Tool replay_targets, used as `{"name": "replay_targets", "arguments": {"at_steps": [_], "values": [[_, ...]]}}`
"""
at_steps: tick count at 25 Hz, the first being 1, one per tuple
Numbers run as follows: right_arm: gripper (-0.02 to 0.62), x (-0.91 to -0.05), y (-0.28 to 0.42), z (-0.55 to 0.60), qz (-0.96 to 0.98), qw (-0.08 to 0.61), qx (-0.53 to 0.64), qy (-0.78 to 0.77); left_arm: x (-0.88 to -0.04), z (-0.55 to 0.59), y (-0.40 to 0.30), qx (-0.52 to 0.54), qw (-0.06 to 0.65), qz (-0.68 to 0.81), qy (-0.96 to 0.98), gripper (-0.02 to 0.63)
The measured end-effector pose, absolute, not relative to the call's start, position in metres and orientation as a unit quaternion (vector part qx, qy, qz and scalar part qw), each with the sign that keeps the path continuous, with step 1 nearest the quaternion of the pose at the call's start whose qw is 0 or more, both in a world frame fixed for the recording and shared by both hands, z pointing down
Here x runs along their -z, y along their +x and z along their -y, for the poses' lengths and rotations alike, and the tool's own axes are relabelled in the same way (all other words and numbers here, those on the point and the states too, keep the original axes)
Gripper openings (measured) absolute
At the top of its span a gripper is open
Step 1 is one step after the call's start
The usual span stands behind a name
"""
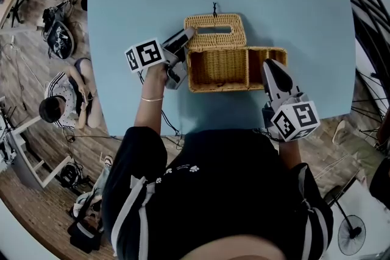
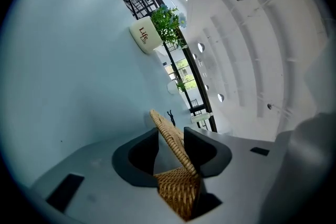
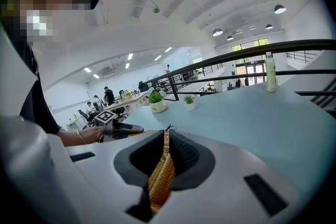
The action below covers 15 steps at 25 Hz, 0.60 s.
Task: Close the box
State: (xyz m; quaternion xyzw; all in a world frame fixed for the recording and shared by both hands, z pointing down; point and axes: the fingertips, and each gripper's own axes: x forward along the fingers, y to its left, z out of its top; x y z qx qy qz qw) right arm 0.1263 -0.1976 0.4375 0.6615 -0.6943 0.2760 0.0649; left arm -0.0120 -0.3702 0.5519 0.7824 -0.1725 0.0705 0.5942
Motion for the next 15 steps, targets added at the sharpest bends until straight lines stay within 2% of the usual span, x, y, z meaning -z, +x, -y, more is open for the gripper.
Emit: {"name": "replay_targets", "arguments": {"at_steps": [15], "values": [[0.029,-0.432,0.135,0.223,0.710,0.049,-0.259,0.653,-0.502,0.377,-0.010,-0.022,0.499,0.175,0.848,0.091]]}}
